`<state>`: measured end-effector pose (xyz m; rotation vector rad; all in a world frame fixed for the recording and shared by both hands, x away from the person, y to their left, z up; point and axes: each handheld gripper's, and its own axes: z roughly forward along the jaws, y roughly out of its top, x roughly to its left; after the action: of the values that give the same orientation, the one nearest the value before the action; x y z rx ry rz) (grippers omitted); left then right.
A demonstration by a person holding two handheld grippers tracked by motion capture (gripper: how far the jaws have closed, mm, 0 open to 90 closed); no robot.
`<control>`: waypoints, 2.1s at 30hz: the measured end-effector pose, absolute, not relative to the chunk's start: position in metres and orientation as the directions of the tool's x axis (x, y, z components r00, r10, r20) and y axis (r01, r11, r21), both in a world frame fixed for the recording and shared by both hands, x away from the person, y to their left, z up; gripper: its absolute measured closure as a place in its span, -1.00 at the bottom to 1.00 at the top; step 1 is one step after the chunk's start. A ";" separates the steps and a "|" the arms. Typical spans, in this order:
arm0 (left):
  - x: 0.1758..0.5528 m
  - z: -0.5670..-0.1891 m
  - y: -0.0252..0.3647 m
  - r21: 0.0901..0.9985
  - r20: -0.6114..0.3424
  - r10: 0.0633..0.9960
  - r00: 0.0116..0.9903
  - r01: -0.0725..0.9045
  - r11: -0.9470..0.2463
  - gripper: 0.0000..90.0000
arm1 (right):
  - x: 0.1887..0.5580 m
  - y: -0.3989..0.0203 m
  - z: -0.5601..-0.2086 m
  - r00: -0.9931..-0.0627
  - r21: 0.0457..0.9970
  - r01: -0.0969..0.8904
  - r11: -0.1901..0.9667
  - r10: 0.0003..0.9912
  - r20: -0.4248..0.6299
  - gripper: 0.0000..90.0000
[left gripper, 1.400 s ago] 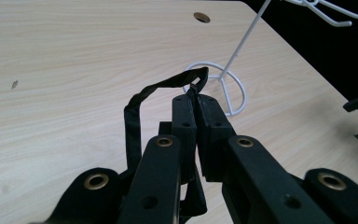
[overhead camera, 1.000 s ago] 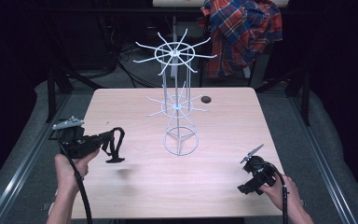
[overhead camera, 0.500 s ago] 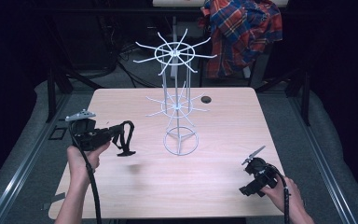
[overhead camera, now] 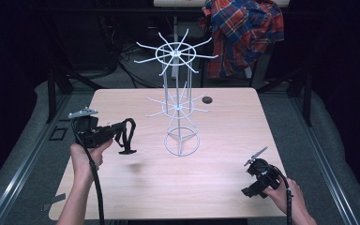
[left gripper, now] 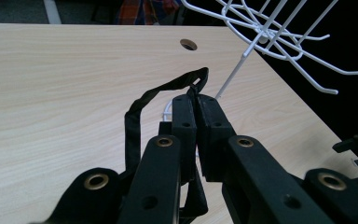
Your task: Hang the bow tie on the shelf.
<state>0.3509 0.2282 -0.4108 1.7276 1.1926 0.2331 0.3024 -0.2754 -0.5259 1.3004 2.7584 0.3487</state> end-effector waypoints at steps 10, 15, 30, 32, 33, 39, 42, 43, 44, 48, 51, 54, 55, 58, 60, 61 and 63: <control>0.360 -0.405 0.215 0.801 -0.341 0.784 0.519 0.596 -0.047 0.93 | 0.297 -0.281 -0.527 -0.620 0.237 0.767 0.597 0.784 0.033 -0.71; 0.365 -0.405 0.210 0.803 -0.340 0.778 0.529 0.594 -0.053 0.93 | 0.295 -0.288 -0.525 -0.628 0.205 0.765 0.611 0.778 0.028 -0.71; 0.368 -0.398 0.191 0.825 -0.320 0.753 0.576 0.560 -0.078 0.93 | 0.286 -0.299 -0.524 -0.592 0.234 0.788 0.570 0.806 0.028 -0.71; 0.369 -0.398 0.188 0.826 -0.310 0.749 0.586 0.556 -0.094 0.93 | 0.286 -0.299 -0.524 -0.591 0.233 0.788 0.569 0.806 0.032 -0.71; 0.369 -0.398 0.187 0.824 -0.306 0.747 0.590 0.558 -0.103 0.93 | 0.287 -0.298 -0.525 -0.593 0.231 0.788 0.571 0.804 0.036 -0.71; 0.370 -0.395 0.183 0.831 -0.306 0.737 0.603 0.546 -0.102 0.93 | 0.289 -0.300 -0.522 -0.622 0.187 0.772 0.608 0.783 0.020 -0.71; 0.371 -0.392 0.179 0.836 -0.298 0.731 0.614 0.537 -0.111 0.93 | 0.287 -0.299 -0.525 -0.593 0.229 0.789 0.571 0.804 0.036 -0.71; 0.371 -0.391 0.178 0.834 -0.299 0.731 0.614 0.540 -0.112 0.93 | 0.286 -0.298 -0.525 -0.591 0.233 0.791 0.566 0.805 0.052 -0.71; 0.371 -0.391 0.175 0.838 -0.295 0.728 0.619 0.534 -0.114 0.93 | 0.286 -0.299 -0.525 -0.592 0.234 0.789 0.568 0.805 0.037 -0.71; 0.373 -0.390 0.169 0.840 -0.288 0.724 0.627 0.529 -0.124 0.93 | 0.284 -0.302 -0.524 -0.588 0.233 0.790 0.567 0.808 0.027 -0.71; 0.374 -0.392 0.165 0.838 -0.284 0.723 0.630 0.529 -0.132 0.93 | 0.281 -0.304 -0.523 -0.578 0.238 0.797 0.555 0.815 0.036 -0.71; 0.375 -0.394 0.161 0.836 -0.278 0.722 0.634 0.530 -0.144 0.93 | 0.278 -0.307 -0.522 -0.575 0.239 0.799 0.552 0.817 0.037 -0.71; 0.375 -0.394 0.161 0.836 -0.278 0.722 0.634 0.530 -0.144 0.93 | 0.278 -0.307 -0.522 -0.575 0.239 0.799 0.552 0.817 0.037 -0.71; 0.376 -0.398 0.159 0.831 -0.271 0.724 0.635 0.534 -0.157 0.93 | 0.278 -0.306 -0.523 -0.576 0.236 0.800 0.552 0.817 0.041 -0.71; 0.376 -0.399 0.158 0.828 -0.276 0.724 0.632 0.539 -0.155 0.93 | 0.278 -0.306 -0.523 -0.577 0.235 0.799 0.553 0.816 0.043 -0.71; 0.376 -0.400 0.157 0.829 -0.273 0.726 0.631 0.538 -0.156 0.93 | 0.278 -0.306 -0.523 -0.577 0.236 0.799 0.553 0.816 0.044 -0.71; 0.375 -0.401 0.156 0.828 -0.267 0.726 0.633 0.537 -0.163 0.93 | 0.278 -0.306 -0.522 -0.578 0.231 0.798 0.556 0.815 0.033 -0.71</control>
<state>0.3751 0.1562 -0.4012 1.8343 1.0120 0.2326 0.2783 -0.3064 -0.5223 1.4033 2.7022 0.3403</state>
